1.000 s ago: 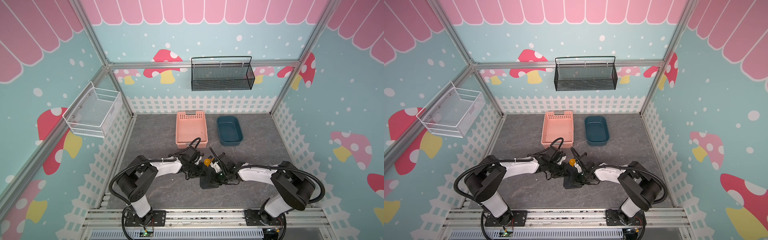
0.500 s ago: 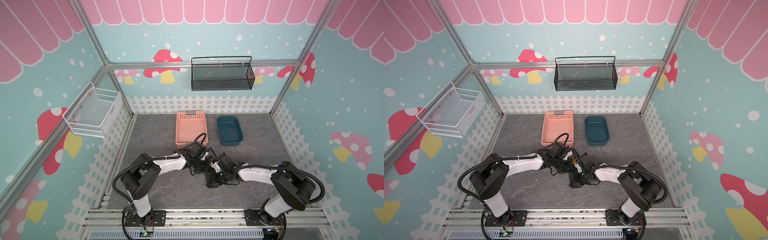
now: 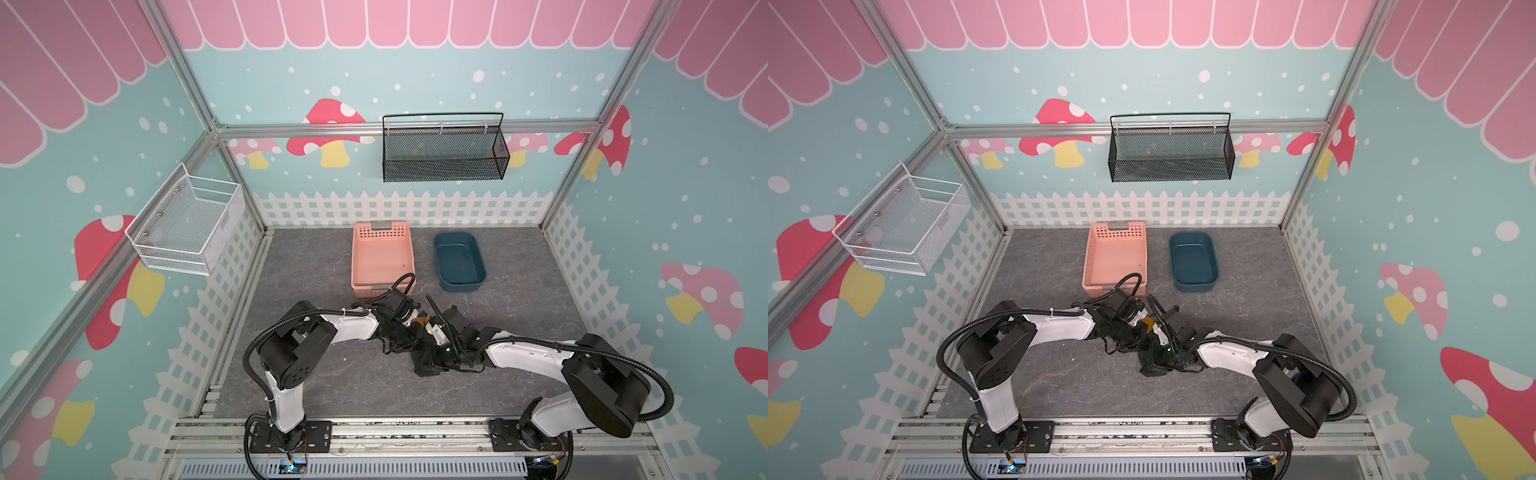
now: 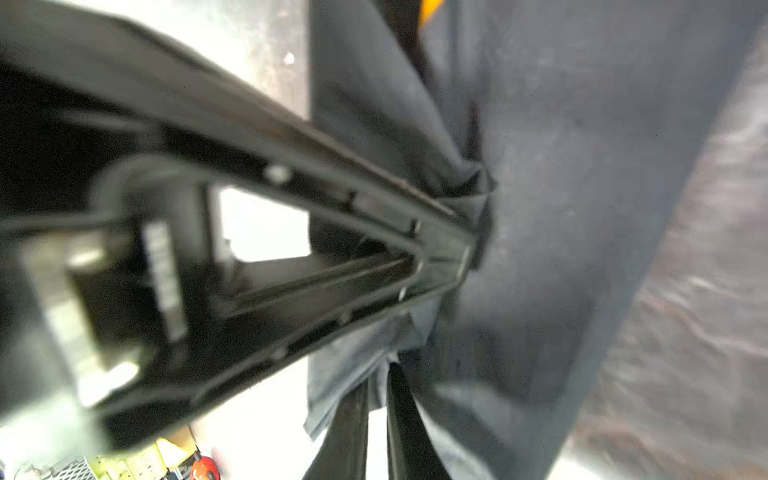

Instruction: Place the utensils on the paper napkin and roll it up

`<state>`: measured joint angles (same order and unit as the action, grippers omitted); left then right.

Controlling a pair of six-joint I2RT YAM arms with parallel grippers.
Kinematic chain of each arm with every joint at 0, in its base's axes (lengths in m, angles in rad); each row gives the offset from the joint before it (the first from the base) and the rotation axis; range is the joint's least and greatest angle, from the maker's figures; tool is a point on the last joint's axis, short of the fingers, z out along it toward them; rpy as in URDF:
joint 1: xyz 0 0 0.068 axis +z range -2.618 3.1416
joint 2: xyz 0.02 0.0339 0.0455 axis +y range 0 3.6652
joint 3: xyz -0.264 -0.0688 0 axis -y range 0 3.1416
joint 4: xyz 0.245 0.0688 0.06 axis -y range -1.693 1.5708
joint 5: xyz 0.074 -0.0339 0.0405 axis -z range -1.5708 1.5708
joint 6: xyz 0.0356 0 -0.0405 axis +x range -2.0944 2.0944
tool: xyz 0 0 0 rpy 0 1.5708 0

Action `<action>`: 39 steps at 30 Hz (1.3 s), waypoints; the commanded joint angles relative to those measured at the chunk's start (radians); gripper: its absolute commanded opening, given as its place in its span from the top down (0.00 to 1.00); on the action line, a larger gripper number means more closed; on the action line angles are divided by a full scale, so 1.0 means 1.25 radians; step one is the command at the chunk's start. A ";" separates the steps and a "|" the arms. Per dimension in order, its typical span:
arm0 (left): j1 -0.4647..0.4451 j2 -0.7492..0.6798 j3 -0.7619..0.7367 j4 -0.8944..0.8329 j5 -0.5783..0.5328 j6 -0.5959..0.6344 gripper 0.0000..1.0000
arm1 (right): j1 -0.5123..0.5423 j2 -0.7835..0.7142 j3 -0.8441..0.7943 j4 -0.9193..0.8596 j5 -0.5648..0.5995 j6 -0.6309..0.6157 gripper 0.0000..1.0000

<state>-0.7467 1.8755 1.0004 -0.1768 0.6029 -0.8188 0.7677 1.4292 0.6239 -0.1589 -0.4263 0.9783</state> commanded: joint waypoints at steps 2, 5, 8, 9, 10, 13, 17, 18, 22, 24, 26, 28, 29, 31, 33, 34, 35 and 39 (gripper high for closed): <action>-0.004 0.023 -0.003 -0.014 -0.016 0.013 1.00 | 0.008 -0.049 -0.020 -0.055 0.034 0.022 0.86; -0.004 0.021 -0.003 -0.015 -0.017 0.013 1.00 | 0.008 -0.065 -0.030 -0.076 0.051 0.026 0.87; -0.004 0.020 -0.002 -0.014 -0.018 0.012 1.00 | 0.008 -0.080 -0.045 -0.087 0.062 0.030 0.88; -0.004 0.019 -0.002 -0.014 -0.018 0.011 1.00 | 0.008 -0.083 -0.049 -0.088 0.066 0.031 0.88; -0.004 0.019 -0.002 -0.015 -0.020 0.011 1.00 | 0.008 -0.087 -0.052 -0.090 0.074 0.032 0.89; -0.004 0.018 -0.004 -0.015 -0.020 0.010 1.00 | 0.007 -0.084 -0.063 -0.092 0.090 0.030 0.89; -0.004 0.014 -0.005 -0.014 -0.022 0.009 1.00 | 0.007 -0.052 -0.070 -0.079 0.080 0.021 0.90; -0.004 0.012 -0.005 -0.014 -0.022 0.008 1.00 | 0.007 -0.049 -0.072 -0.075 0.077 0.021 0.90; -0.005 -0.004 0.004 -0.013 -0.013 0.000 1.00 | 0.007 -0.052 -0.089 -0.066 0.082 0.023 0.91; -0.008 -0.018 0.012 -0.013 -0.011 -0.003 1.00 | 0.007 -0.051 -0.094 -0.066 0.081 0.023 0.92; -0.011 -0.030 0.023 -0.014 -0.008 -0.009 1.00 | 0.007 -0.048 -0.100 -0.064 0.078 0.024 0.92; -0.014 -0.034 0.036 -0.018 -0.003 -0.012 1.00 | 0.007 -0.045 -0.099 -0.064 0.078 0.021 0.92; -0.017 -0.036 0.043 -0.019 0.000 -0.014 1.00 | 0.007 -0.045 -0.099 -0.063 0.077 0.022 0.92; -0.023 -0.036 0.057 -0.020 0.004 -0.017 1.00 | 0.007 -0.045 -0.101 -0.063 0.078 0.022 0.92; -0.031 -0.033 0.074 -0.024 0.008 -0.019 1.00 | 0.007 -0.046 -0.101 -0.063 0.080 0.020 0.93; -0.034 -0.028 0.084 -0.026 0.009 -0.020 1.00 | 0.007 -0.047 -0.102 -0.063 0.080 0.021 0.92; -0.037 -0.022 0.095 -0.028 0.011 -0.019 1.00 | 0.007 -0.047 -0.102 -0.063 0.079 0.021 0.92; -0.046 0.011 0.132 -0.032 0.021 -0.016 1.00 | 0.006 -0.048 -0.102 -0.063 0.081 0.022 0.93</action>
<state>-0.7952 1.8648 1.1267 -0.2092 0.6075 -0.8337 0.7677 1.3571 0.5228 -0.2016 -0.3462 1.0031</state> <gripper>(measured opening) 0.047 0.074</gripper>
